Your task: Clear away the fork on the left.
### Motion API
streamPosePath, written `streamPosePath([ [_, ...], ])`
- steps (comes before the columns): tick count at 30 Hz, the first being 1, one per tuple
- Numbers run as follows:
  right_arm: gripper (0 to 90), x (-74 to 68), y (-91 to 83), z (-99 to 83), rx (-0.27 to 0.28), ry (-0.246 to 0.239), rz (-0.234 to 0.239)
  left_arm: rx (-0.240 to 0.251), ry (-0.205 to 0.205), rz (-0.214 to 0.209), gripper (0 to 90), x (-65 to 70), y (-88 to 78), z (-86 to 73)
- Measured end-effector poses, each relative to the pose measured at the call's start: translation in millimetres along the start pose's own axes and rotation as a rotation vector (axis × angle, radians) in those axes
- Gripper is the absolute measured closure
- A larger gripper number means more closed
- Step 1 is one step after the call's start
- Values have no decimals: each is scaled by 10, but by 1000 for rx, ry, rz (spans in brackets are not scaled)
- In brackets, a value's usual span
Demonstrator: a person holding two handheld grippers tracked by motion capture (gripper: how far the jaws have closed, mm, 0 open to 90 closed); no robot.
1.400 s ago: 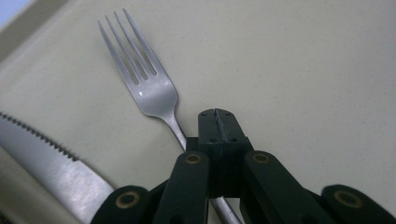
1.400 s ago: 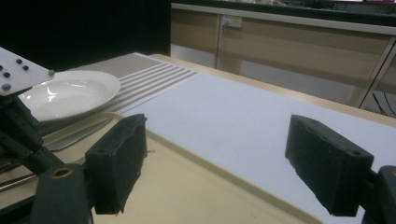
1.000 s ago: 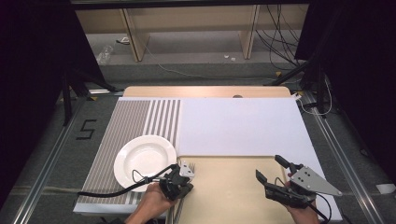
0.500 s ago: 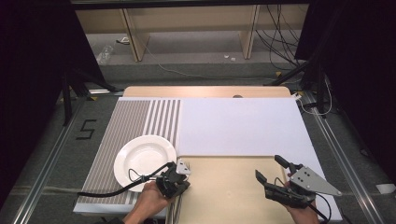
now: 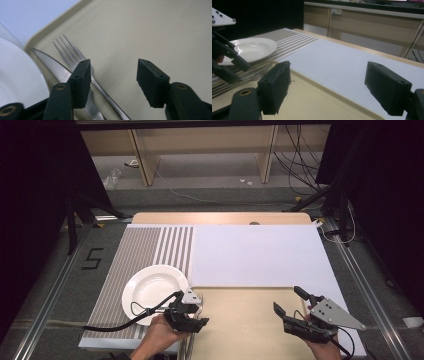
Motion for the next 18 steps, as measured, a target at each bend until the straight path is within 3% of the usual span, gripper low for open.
streamPosePath([
  [9, 215, -1, -1, 1, 1, 1, 1, 92, -55, 44, 296, -95, -195, 82],
  [13, 215, -2, -2, 0, 1, 1, 1, 142, -78, 46, 261, -159, -301, 114],
  [16, 215, -1, -3, -4, -3, 0, 2, 163, -68, 62, 239, -225, -384, 133],
  [18, 215, 3, -2, -7, -4, 0, 1, 196, -97, 49, 227, -284, -457, 138],
])
Point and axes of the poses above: each handheld gripper's, and its own axes: y roughly forward along the jaws, z roughly out of its top, x roughly to its right, the point moved 7 cm from there along y, roughly forward along the jaws, and after that the axes turned 3 degrees about y, right-handed, at the moved point
